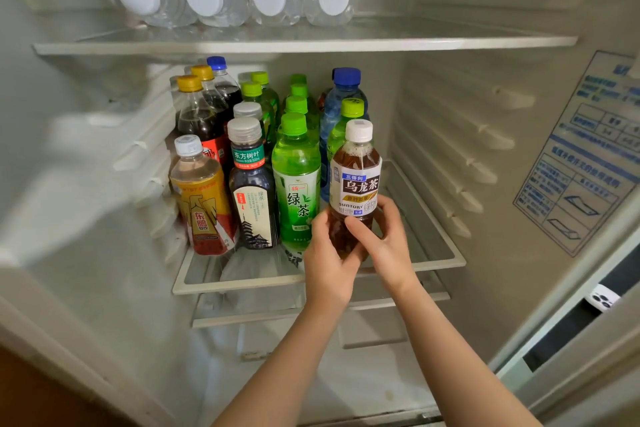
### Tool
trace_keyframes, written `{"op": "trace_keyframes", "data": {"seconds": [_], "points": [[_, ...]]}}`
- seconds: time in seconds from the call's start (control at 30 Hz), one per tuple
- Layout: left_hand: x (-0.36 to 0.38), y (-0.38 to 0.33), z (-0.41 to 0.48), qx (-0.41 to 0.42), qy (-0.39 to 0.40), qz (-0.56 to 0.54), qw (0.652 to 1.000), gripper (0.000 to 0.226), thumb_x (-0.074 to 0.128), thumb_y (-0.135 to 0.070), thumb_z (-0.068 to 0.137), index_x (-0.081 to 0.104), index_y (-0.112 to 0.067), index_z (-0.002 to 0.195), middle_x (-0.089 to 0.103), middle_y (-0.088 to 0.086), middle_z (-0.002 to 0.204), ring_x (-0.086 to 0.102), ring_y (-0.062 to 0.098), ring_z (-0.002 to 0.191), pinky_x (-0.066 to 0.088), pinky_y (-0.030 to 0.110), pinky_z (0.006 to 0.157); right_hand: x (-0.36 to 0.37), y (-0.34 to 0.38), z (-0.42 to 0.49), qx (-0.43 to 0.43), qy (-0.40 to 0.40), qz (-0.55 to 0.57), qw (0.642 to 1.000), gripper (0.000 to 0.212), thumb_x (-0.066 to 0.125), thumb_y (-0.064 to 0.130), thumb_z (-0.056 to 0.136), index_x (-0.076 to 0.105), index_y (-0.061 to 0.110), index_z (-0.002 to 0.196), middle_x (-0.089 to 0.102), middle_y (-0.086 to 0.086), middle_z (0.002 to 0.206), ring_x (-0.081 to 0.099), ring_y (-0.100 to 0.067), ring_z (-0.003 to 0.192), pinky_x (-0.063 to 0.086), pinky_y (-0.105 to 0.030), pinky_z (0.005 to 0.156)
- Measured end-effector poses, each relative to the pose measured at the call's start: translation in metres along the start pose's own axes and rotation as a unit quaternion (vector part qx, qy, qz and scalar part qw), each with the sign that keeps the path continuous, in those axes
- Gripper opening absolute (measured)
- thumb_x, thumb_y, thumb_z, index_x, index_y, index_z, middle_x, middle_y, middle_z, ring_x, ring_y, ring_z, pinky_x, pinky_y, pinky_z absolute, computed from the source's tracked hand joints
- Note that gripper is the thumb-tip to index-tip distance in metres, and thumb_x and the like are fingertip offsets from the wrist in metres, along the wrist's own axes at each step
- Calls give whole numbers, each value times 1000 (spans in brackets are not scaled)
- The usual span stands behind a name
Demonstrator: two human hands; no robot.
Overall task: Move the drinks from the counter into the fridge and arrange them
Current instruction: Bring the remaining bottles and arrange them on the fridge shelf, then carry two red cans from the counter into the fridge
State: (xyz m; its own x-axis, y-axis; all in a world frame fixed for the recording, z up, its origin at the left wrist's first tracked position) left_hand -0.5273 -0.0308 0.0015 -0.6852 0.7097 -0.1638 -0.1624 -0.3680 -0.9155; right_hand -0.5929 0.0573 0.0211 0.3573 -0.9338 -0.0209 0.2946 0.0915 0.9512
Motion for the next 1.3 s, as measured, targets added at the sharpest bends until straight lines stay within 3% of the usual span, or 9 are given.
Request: {"op": "trace_keyframes", "data": {"seconds": [0.1, 0.23, 0.37, 0.47, 0.63, 0.8, 0.97, 1.13, 1.3], "points": [[0, -2, 1, 5, 11, 3, 1000, 70, 76, -9, 76, 41, -19, 136, 57, -10, 125, 59, 7, 114, 46, 16, 92, 0, 0, -1, 4, 1, 7, 1000, 54, 72, 33, 70, 54, 16, 118, 62, 1, 116, 57, -9, 111, 47, -37, 98], [-2, -5, 2, 10, 30, 11, 999, 71, 76, -11, 76, 40, -20, 136, 57, -6, 128, 58, 8, 115, 46, 16, 92, 1, 1, -3, 16, 8, 13, 1000, 56, 72, 33, 70, 53, 17, 120, 61, 2, 118, 56, -8, 112, 47, -37, 100], [-10, -4, -4, 33, 59, 9, 998, 79, 77, -15, 76, 35, -22, 143, 51, -14, 136, 50, -3, 123, 41, 14, 99, 0, 5, -4, 25, 18, 13, 999, 59, 73, 34, 68, 52, 18, 120, 61, 2, 120, 55, -6, 114, 45, -37, 102], [-17, 7, -16, 28, 60, 16, 998, 77, 72, -11, 81, 31, -19, 147, 41, -12, 144, 41, 1, 133, 36, 19, 107, -2, 7, -7, 26, 29, 4, 999, 61, 73, 34, 67, 49, 20, 122, 58, 3, 124, 52, -7, 119, 43, -35, 104], [-29, 10, -30, 74, 24, 38, 996, 55, 69, -8, 83, 48, -17, 133, 54, -9, 129, 51, 4, 122, 42, 22, 101, -15, -1, -27, 45, -12, 18, 999, 61, 70, 32, 77, 45, 17, 131, 49, 1, 134, 45, -13, 126, 40, -33, 105], [-37, 4, -44, 112, 11, 64, 992, 31, 67, -6, 83, 61, -21, 110, 60, -11, 105, 57, 2, 101, 47, 20, 86, -36, -4, -51, 49, -98, 6, 994, 42, 68, 28, 80, 53, 17, 118, 58, 9, 115, 57, -5, 109, 44, -19, 91], [-24, 21, -62, 55, 90, 78, 991, 17, 64, -12, 86, 63, -24, 98, 64, -14, 96, 59, 0, 91, 48, 20, 78, -53, -15, -79, 82, -124, -25, 989, 17, 59, 9, 90, 61, 15, 106, 65, 6, 101, 60, -3, 91, 47, -24, 88], [11, 39, -98, 1, 229, 104, 968, 17, 65, -14, 86, 62, -27, 96, 65, -14, 93, 61, -3, 86, 48, 17, 74, -90, -24, -146, 124, -133, -91, 979, 11, 60, 17, 91, 62, 27, 95, 67, 6, 96, 62, -8, 90, 48, -20, 82], [53, 39, -171, -54, 328, 82, 940, 19, 65, -13, 87, 59, -32, 86, 63, -19, 82, 60, -1, 77, 42, 7, 67, -145, -30, -256, 226, -165, -129, 951, 11, 62, 17, 89, 62, 28, 90, 70, -6, 91, 65, -23, 90, 51, -38, 87]]}}
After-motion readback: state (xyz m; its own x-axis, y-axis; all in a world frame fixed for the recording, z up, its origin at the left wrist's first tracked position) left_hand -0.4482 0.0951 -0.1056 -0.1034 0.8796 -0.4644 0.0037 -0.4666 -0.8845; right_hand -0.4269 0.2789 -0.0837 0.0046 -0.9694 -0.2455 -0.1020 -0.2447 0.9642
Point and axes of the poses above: each hand's wrist, its own z-axis towards the middle knuckle, its own x-axis out of the palm, y = z × x, the point moved 5 cm from there along z, towards the middle knuckle
